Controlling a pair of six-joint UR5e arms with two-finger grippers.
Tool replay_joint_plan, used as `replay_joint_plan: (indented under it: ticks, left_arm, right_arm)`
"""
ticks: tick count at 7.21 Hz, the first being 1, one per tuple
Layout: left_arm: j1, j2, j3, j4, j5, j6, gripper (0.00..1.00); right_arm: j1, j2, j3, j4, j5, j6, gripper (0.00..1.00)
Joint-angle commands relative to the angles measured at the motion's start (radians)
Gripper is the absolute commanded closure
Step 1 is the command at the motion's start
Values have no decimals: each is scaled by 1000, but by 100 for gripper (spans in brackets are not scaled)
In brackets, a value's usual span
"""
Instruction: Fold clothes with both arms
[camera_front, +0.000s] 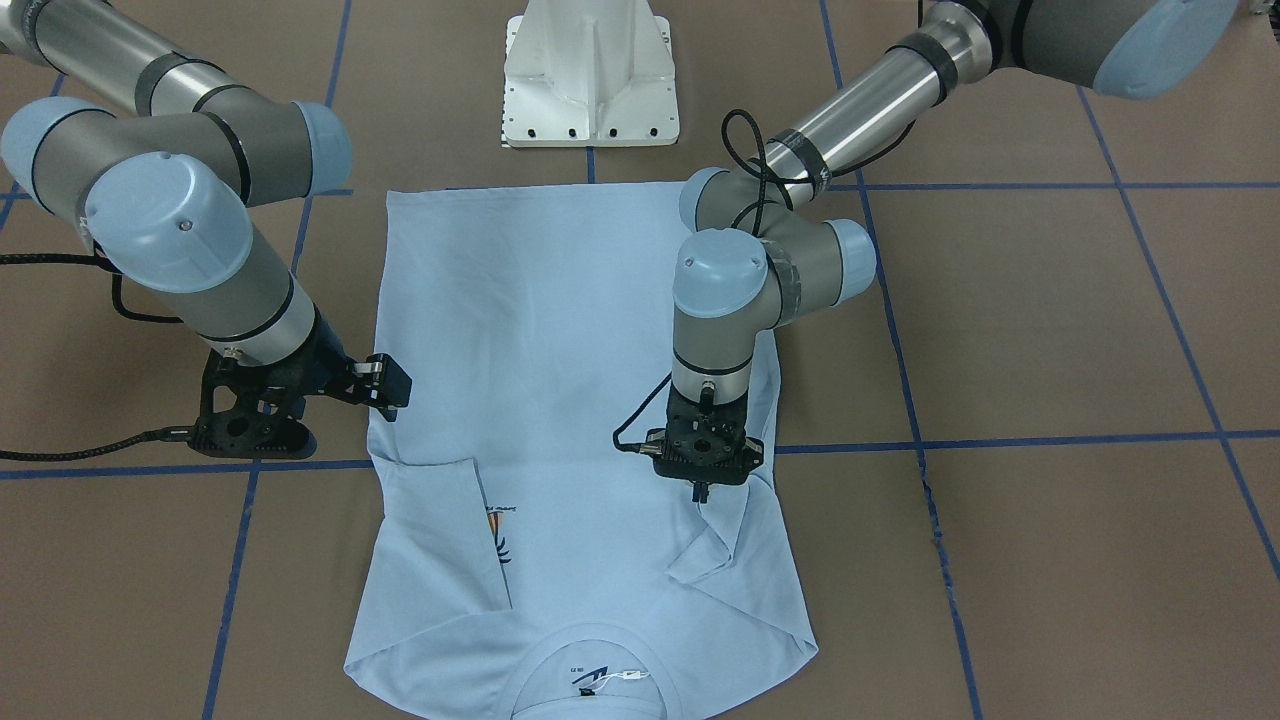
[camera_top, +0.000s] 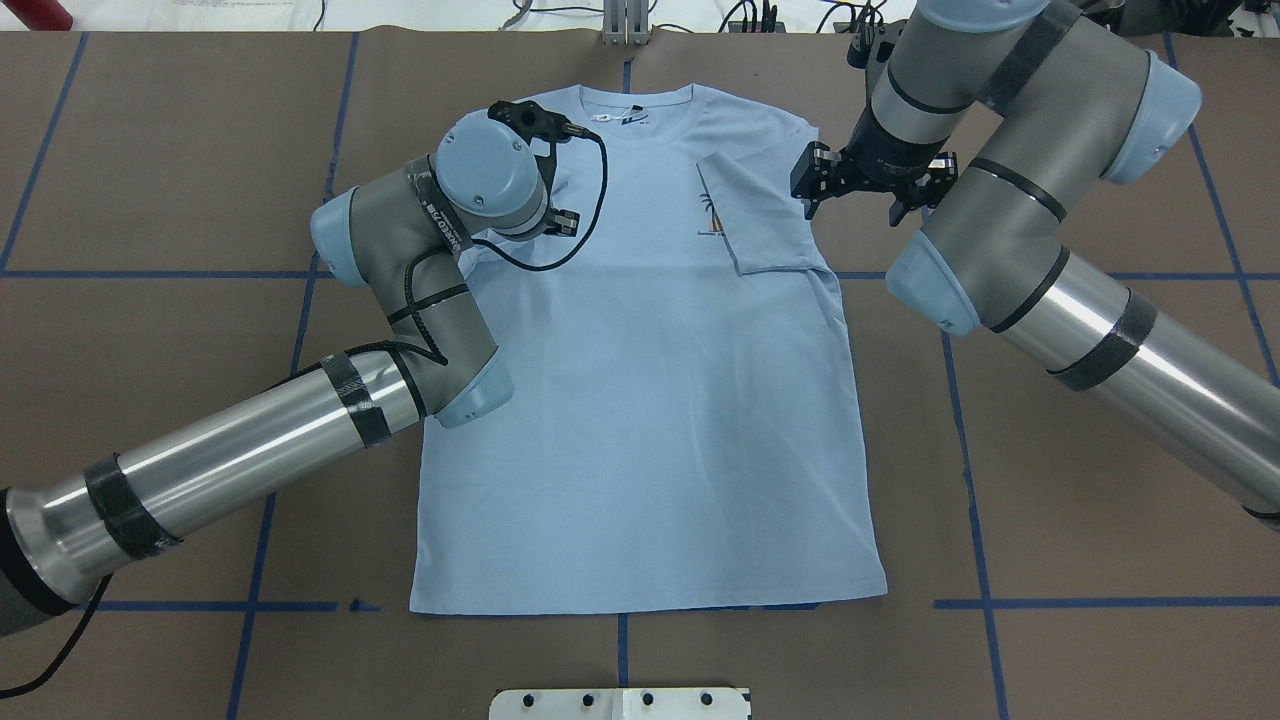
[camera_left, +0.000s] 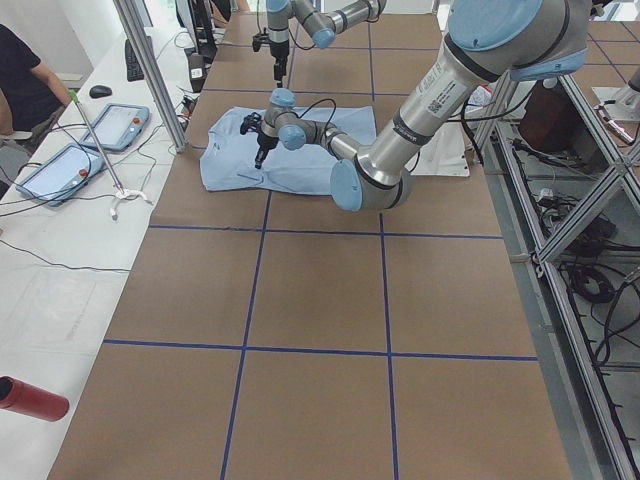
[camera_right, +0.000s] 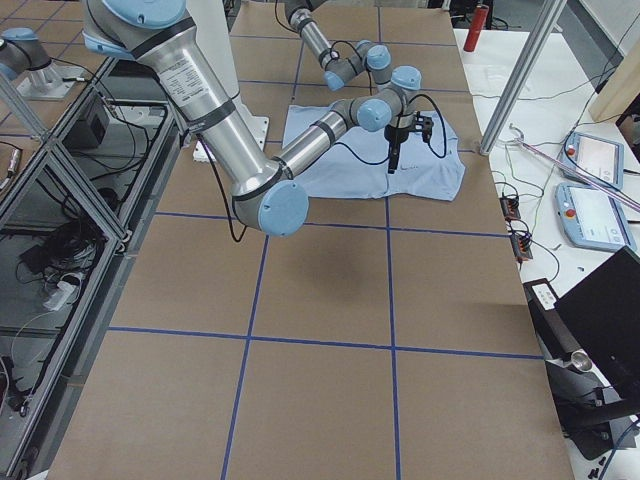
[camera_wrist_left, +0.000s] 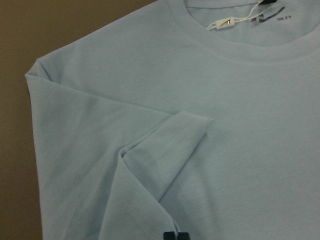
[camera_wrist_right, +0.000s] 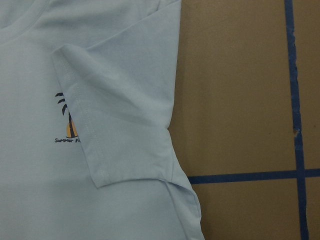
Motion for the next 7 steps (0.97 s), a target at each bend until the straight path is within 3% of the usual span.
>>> replay_joint_plan:
  ticks: [1, 7]
  left_arm:
    - [-2, 20, -45, 7, 0, 17, 100]
    - [55, 87, -186, 89, 4, 50, 100]
  right_arm:
    - [1, -3, 0, 0, 0, 0, 0]
    - [1, -3, 0, 2, 0, 0, 0]
